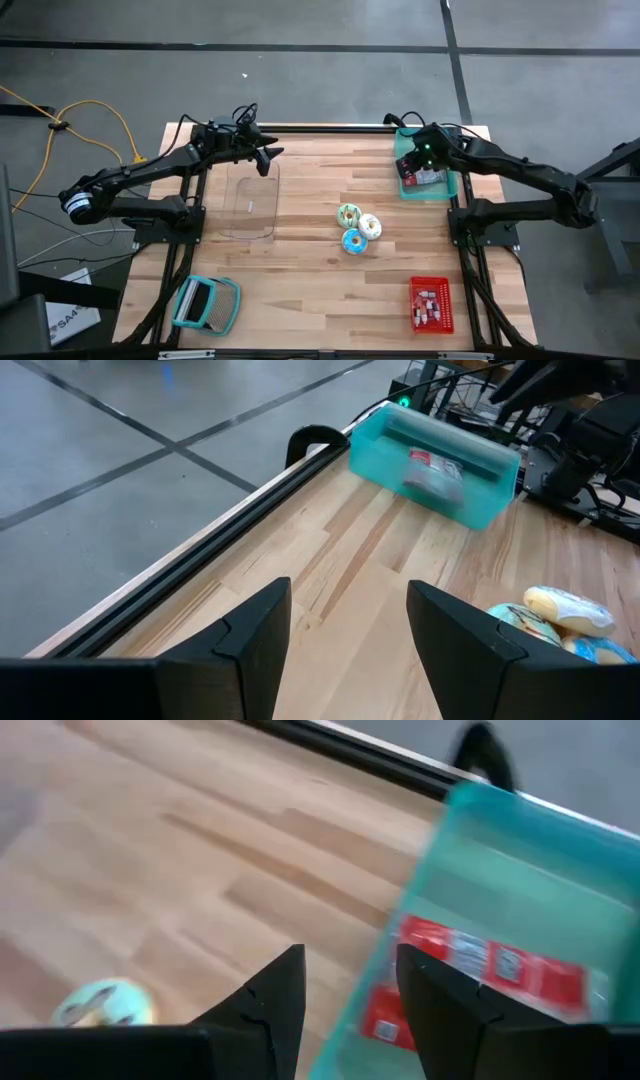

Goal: Pick & Place Food Item
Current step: Put the white doughnut into the transparent bin

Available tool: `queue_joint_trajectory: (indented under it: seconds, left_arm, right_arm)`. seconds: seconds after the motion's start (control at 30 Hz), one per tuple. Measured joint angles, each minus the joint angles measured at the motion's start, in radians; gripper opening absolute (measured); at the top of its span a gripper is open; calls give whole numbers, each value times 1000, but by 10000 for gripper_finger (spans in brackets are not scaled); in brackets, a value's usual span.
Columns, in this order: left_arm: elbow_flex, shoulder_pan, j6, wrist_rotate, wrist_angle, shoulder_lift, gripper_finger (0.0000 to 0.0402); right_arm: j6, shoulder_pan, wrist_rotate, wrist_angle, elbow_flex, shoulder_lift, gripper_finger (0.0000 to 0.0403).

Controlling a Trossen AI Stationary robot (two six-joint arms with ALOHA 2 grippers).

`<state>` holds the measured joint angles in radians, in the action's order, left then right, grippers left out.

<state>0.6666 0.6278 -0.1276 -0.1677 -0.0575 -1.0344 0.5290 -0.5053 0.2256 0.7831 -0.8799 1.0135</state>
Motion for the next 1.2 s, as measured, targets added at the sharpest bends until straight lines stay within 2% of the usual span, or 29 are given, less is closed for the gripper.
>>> queue_joint_trajectory:
  seconds: [0.13,0.4,0.5,0.77,0.97,1.2]
  left_arm:
    - [0,0,0,0,-1,0,195]
    - [0,0,0,0,-4,0,195]
    - [0,0,-1,0,-4,0,195]
    - [0,0,-1,0,-4,0,195]
    - [0,0,-4,0,-4,0,195]
    - [0,0,-4,0,-4,0,195]
  right_arm:
    - [-36,26,-46,-42,0,-11,146]
    - [-58,75,-50,-55,0,-11,146]
    - [-91,116,-87,-57,0,-9,146]
    - [-115,277,-177,-62,0,-7,146]
    - [-107,417,-174,-54,0,16,146]
    - [-140,552,-174,-55,1,116,146]
